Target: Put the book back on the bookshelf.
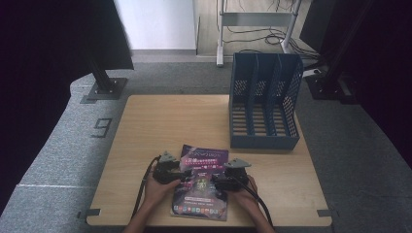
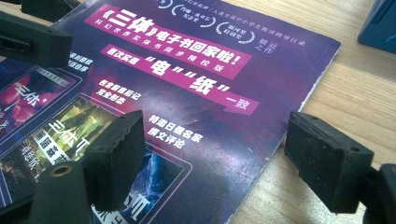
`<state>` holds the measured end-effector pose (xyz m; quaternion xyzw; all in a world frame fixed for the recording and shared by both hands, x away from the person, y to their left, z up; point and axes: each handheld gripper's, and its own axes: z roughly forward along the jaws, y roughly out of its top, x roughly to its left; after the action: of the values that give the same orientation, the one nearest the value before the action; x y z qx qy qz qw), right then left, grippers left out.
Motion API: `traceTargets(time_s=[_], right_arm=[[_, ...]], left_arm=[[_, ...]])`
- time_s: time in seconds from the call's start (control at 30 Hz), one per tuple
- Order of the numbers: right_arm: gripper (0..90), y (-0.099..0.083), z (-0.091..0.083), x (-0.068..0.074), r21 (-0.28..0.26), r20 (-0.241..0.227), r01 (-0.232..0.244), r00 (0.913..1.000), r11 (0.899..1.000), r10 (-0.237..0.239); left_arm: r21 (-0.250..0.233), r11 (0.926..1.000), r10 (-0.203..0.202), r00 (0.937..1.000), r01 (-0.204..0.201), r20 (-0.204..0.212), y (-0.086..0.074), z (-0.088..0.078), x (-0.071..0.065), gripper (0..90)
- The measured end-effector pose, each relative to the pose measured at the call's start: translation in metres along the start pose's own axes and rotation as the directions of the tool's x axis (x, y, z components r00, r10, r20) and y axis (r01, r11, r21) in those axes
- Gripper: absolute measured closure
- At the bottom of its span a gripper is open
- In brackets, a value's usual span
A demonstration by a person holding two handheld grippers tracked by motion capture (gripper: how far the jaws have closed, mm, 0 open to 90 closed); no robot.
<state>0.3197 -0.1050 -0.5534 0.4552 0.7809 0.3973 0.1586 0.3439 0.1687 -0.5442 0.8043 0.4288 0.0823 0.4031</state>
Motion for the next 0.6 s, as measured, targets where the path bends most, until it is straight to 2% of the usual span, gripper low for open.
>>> traceTargets(time_s=[0.17, 0.4, 0.53, 0.6], right_arm=[[20.2, 0.0000, 0.0003, -0.0003, 0.000, -0.001, -0.004, 1.0000, 1.000, 0.004], [20.3, 0.0000, 0.0004, 0.0002, -0.001, 0.002, -0.006, 1.0000, 1.000, 0.006], [20.3, 0.0000, 0.0002, 0.0003, 0.001, 0.003, -0.007, 1.0000, 1.000, 0.007], [20.3, 0.0000, 0.0002, 0.0004, 0.001, 0.003, -0.008, 1.0000, 1.000, 0.008]], left_arm=[[-0.006, 0.9999, -0.011, 0.9999, 0.011, 0.008, 0.0002, -0.0008, 0.0003, 31.0], [-0.028, 0.9996, 0.001, 0.9999, -0.001, 0.013, 0.0028, -0.0057, -0.0029, 32.0], [-0.045, 0.9990, 0.003, 0.9996, -0.001, 0.028, 0.0043, -0.0081, -0.0048, 32.0], [-0.057, 0.9983, -0.012, 0.9988, 0.014, 0.048, 0.0049, -0.0096, -0.0053, 32.0]])
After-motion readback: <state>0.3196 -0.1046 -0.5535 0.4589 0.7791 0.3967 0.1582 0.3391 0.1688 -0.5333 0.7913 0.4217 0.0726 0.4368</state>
